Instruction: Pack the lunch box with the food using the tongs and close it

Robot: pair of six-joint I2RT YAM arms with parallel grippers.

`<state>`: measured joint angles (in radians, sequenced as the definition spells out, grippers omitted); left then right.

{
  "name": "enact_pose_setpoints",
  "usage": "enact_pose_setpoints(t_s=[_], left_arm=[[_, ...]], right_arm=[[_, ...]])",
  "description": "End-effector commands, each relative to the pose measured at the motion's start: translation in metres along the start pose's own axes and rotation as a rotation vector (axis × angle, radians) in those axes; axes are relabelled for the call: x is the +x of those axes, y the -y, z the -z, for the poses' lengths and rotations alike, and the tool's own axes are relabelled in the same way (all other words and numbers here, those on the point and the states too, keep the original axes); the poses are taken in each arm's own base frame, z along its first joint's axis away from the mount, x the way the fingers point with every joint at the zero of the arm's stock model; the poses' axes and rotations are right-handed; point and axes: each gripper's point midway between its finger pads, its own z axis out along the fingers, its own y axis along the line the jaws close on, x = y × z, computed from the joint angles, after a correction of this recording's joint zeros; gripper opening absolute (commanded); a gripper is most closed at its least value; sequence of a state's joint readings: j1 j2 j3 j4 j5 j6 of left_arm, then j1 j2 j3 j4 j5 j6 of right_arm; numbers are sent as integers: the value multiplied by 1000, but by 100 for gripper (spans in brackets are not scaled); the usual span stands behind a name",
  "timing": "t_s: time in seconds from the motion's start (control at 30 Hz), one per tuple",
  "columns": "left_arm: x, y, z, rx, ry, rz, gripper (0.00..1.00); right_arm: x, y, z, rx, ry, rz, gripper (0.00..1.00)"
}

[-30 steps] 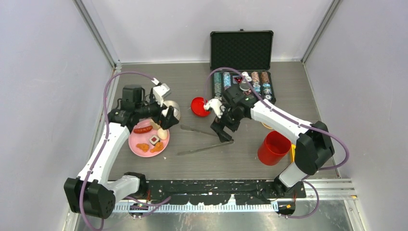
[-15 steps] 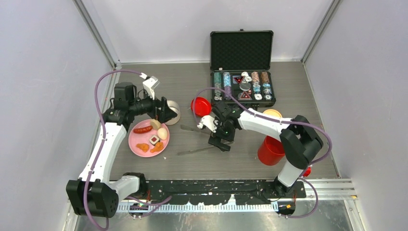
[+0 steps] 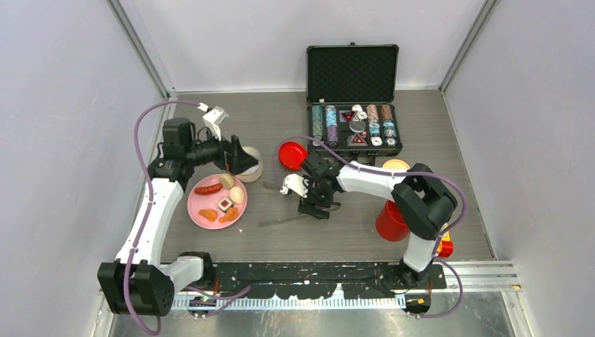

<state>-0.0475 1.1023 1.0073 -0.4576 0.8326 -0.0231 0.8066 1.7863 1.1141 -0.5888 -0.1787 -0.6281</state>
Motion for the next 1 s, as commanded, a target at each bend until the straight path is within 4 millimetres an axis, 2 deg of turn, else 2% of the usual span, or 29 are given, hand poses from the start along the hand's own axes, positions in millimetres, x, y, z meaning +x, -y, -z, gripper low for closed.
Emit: enact_pose_setpoints(t_s=[0.0,0.13,0.37,0.5,0.63,0.83,0.97], left_arm=[[-14,4,2,32,51,-10,100],[-14,3,2,28,53,-4,100],[-18,4,3,42,62,29,100],[-18,5,3,45,46,56,100],[-21,6,4,43,42,66,100],[-29,12,6,62,55,81,99],[-36,16,5,86,65,106,99]], right_arm=[[-14,-4,-19,-23,49,66,79],[-18,-8,-25,-57,65,68,75],[-15,-11,-35,-65,66,37,74],[-16,-11,-34,-50,87,27,60],[-22,-9,-17,-27,106,15,50],[-31,-15,24,-16,154,8,43],[-30,-22,44,-20,183,-12,39]])
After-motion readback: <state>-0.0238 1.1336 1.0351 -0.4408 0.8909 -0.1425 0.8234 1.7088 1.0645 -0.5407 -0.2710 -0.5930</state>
